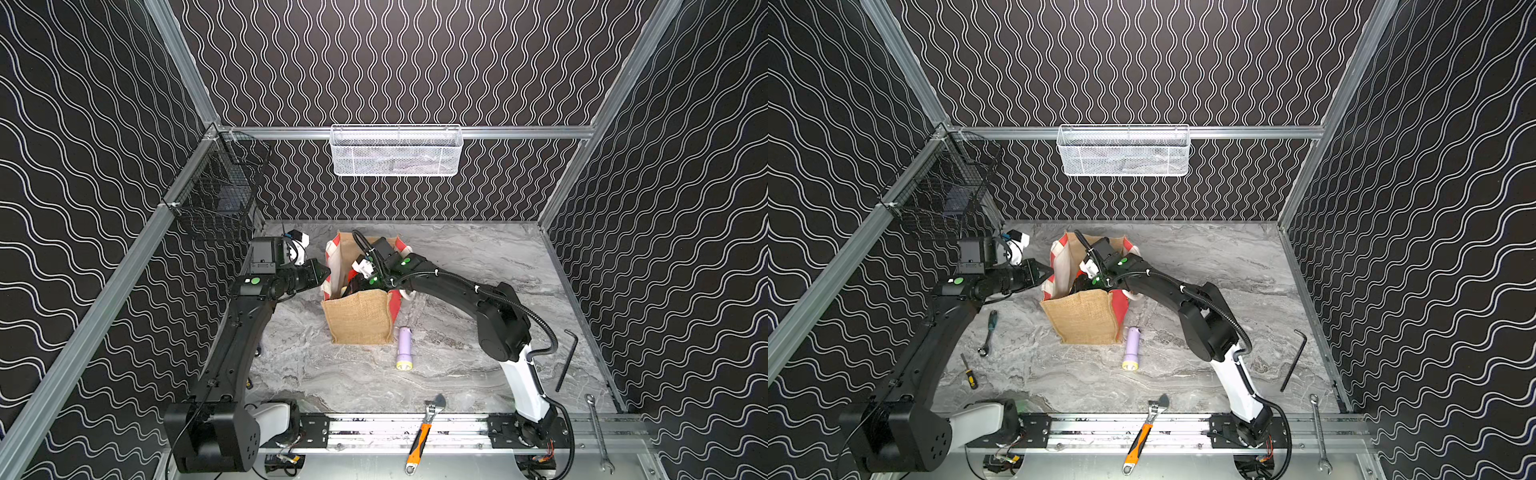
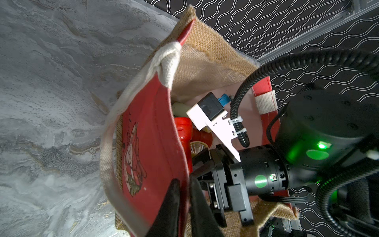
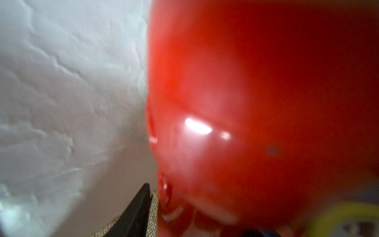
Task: Put the flashlights into the tote bags
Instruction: Place the flashlight in the canvas bag.
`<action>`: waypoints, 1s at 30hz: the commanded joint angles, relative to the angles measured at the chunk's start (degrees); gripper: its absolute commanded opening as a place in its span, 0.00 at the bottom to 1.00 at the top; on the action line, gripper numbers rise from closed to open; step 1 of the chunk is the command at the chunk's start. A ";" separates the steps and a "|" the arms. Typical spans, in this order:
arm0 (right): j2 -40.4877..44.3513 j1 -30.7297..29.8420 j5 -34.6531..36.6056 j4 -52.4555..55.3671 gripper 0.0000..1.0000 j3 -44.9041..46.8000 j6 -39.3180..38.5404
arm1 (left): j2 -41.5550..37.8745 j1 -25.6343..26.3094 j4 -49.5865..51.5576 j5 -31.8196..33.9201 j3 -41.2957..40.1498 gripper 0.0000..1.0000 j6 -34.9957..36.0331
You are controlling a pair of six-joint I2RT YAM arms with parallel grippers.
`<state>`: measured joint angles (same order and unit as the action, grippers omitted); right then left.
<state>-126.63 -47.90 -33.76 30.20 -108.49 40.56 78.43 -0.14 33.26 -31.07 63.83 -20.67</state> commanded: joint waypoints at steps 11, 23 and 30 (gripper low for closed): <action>1.18 -0.09 -0.96 0.66 0.72 -1.28 -1.65 | -0.54 -0.03 -1.00 -0.05 0.17 0.15 0.58; 4.69 -0.07 6.38 7.83 0.75 -4.51 -7.38 | -1.16 -0.03 -0.93 0.22 0.16 0.16 0.63; 9.79 0.05 11.99 8.59 0.74 -3.16 -10.31 | -0.96 -0.03 -0.92 0.18 0.21 0.16 0.61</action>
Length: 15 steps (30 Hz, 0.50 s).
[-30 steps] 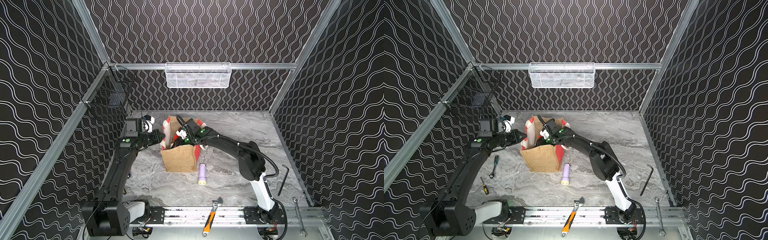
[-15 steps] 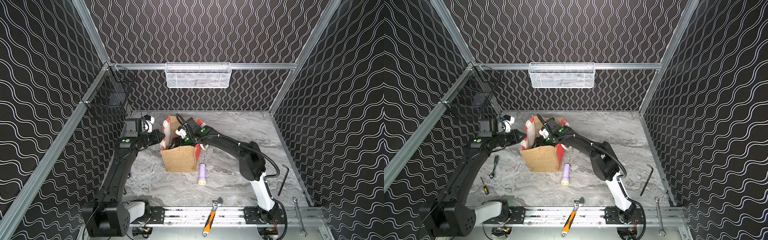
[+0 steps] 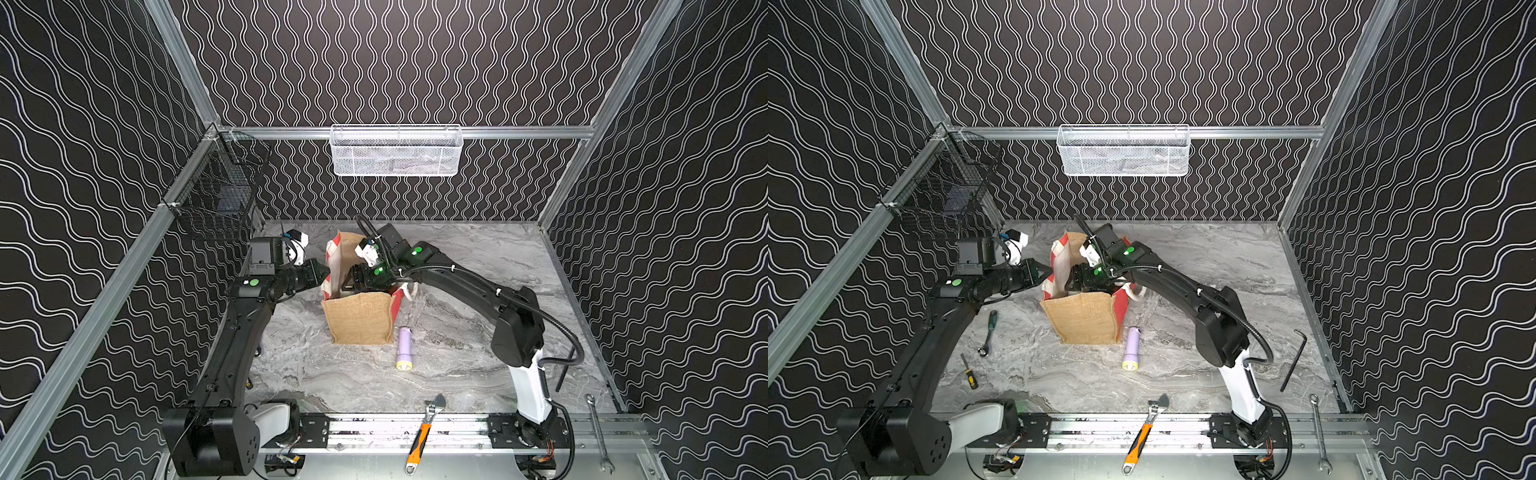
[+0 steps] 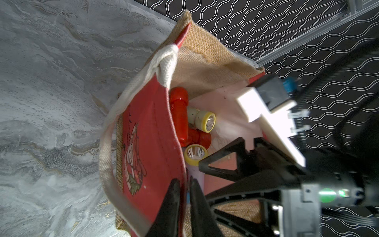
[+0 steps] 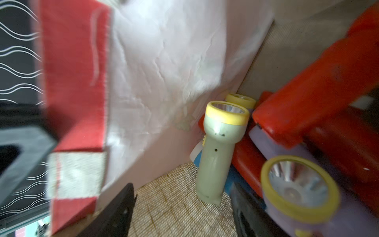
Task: Put the flashlights into the tote bags
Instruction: Place the flashlight in the canvas bag.
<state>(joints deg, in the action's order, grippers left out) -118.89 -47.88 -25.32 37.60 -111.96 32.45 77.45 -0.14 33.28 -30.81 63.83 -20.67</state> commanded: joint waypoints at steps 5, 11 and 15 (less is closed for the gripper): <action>7.34 0.37 8.52 0.36 0.74 2.64 -4.44 | 0.13 -0.03 -1.10 0.12 0.27 0.15 0.54; 14.36 0.94 12.94 -0.23 0.74 6.14 -6.88 | 0.38 -0.03 -0.94 0.55 0.36 0.16 0.53; 19.67 1.14 16.20 -2.65 0.74 11.14 -7.55 | 0.43 -0.03 -0.94 0.79 0.59 0.16 0.52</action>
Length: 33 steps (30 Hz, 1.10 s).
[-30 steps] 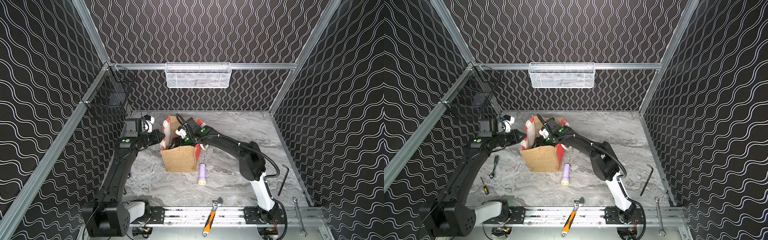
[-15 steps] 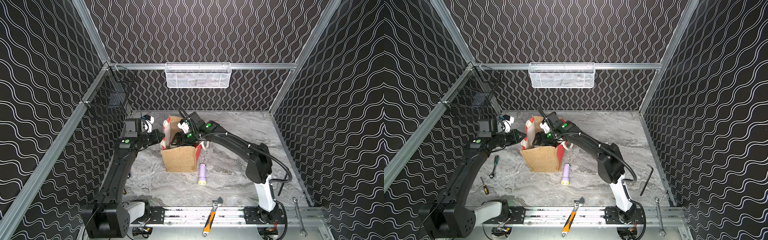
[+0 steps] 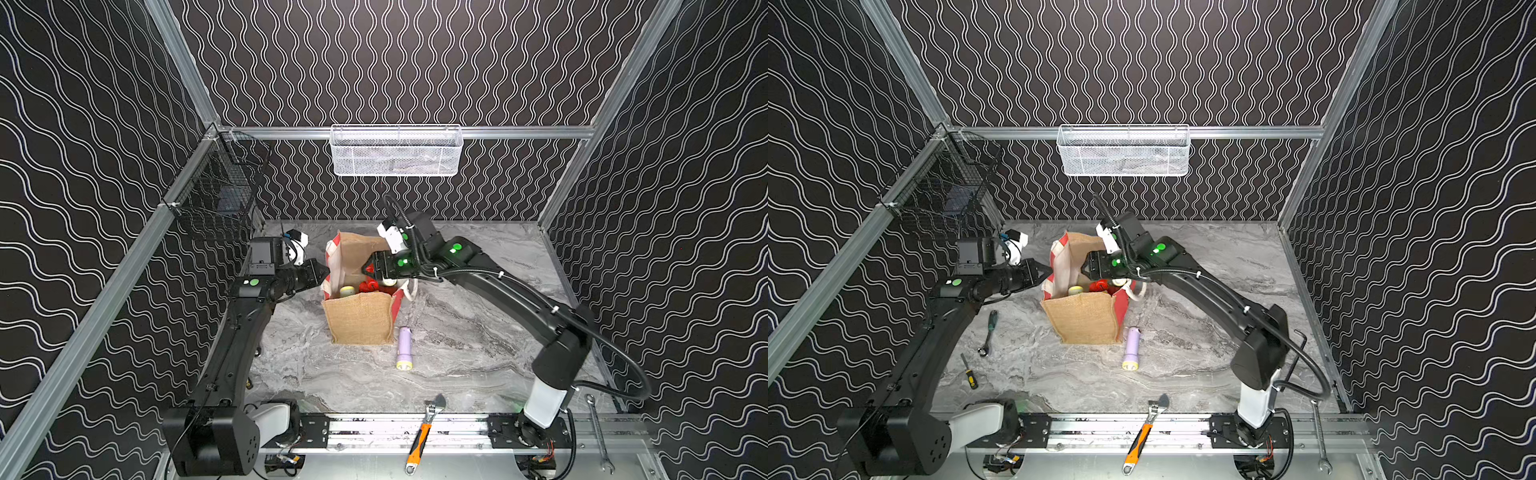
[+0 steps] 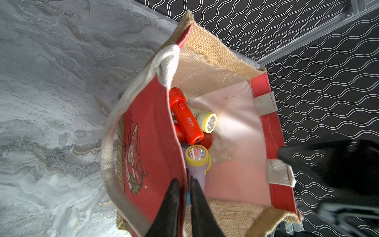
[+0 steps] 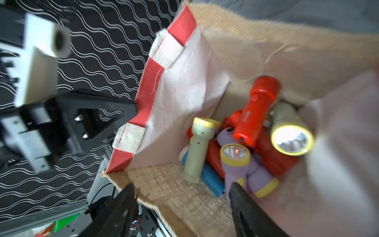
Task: Put the flashlights into the tote bags
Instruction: Place the flashlight in the canvas bag, then pick up the flashlight from the center of the board.
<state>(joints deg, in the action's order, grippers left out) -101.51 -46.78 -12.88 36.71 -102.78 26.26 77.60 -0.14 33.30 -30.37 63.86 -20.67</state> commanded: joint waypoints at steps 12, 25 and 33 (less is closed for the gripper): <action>23.20 2.40 9.61 -17.50 0.76 27.86 4.09 | 0.48 -0.03 -0.43 1.99 0.66 0.16 0.60; 27.63 3.62 17.69 -5.16 0.76 37.23 8.47 | 1.17 -0.02 -0.22 2.47 0.97 0.16 0.52; 21.59 3.78 13.06 -1.84 0.76 38.03 12.21 | 1.27 -0.06 0.17 2.97 0.79 0.16 0.54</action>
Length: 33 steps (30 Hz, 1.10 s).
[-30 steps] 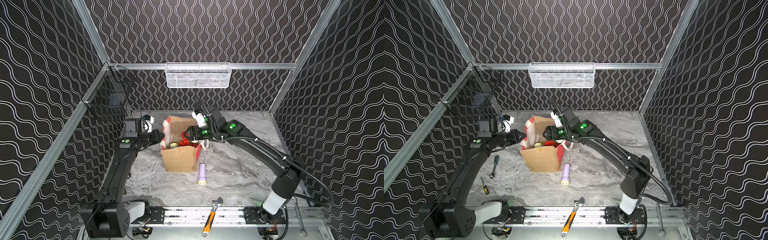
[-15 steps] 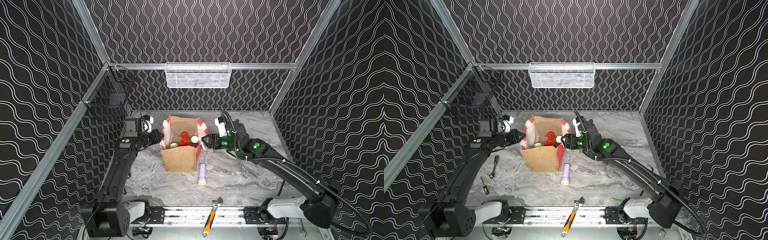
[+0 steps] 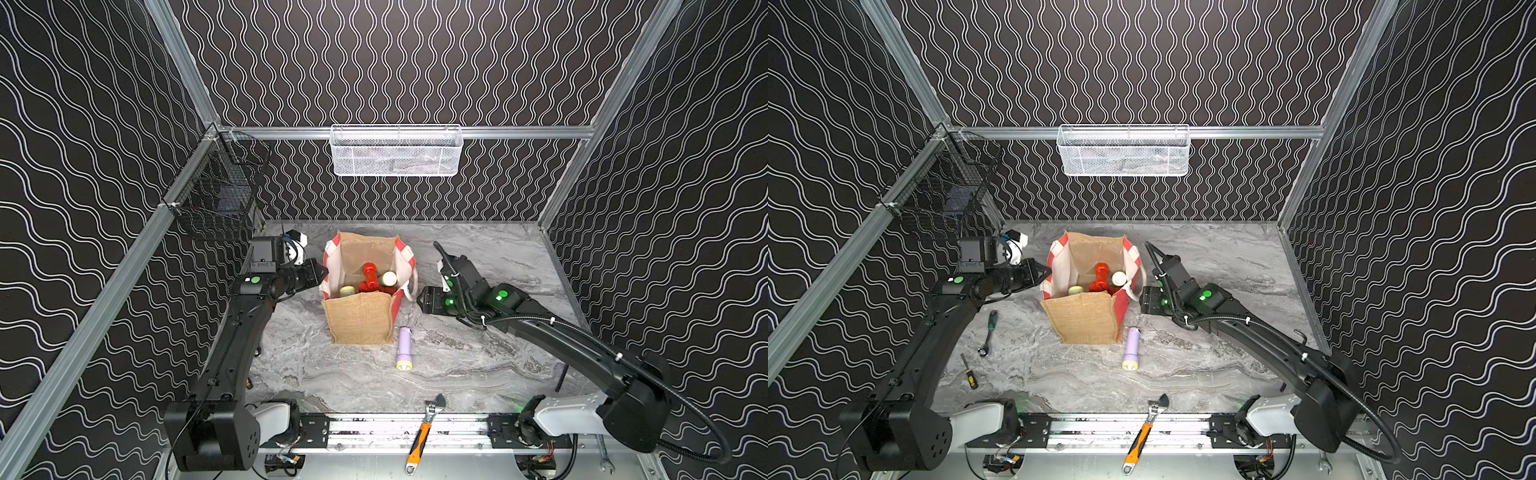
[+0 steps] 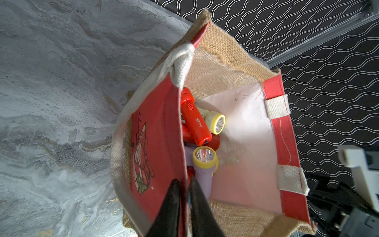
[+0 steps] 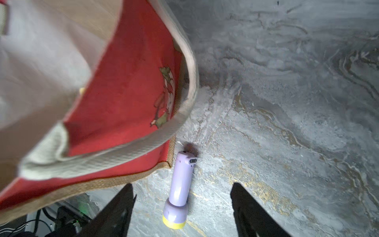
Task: Put the flashlights into the tote bags
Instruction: Pick up the flashlight from the center of the board.
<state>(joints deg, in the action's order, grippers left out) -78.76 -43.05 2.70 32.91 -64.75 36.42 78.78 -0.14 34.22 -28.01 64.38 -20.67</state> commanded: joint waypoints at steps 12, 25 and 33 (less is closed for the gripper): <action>-5.23 0.02 -10.35 -3.46 0.73 7.09 4.90 | 0.02 -0.03 -0.26 0.84 0.32 0.16 0.85; -12.90 -0.02 -17.11 -6.71 0.72 6.42 4.22 | -0.91 -0.03 -0.10 1.46 -0.13 0.16 1.17; -18.00 -0.11 -19.44 -5.17 0.71 2.88 2.53 | -0.74 -0.03 -0.44 0.99 -0.54 0.16 1.26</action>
<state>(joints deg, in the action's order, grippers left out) -95.68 -43.07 -15.64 27.03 -60.47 39.81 78.00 -0.14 34.92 -26.98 64.05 -20.60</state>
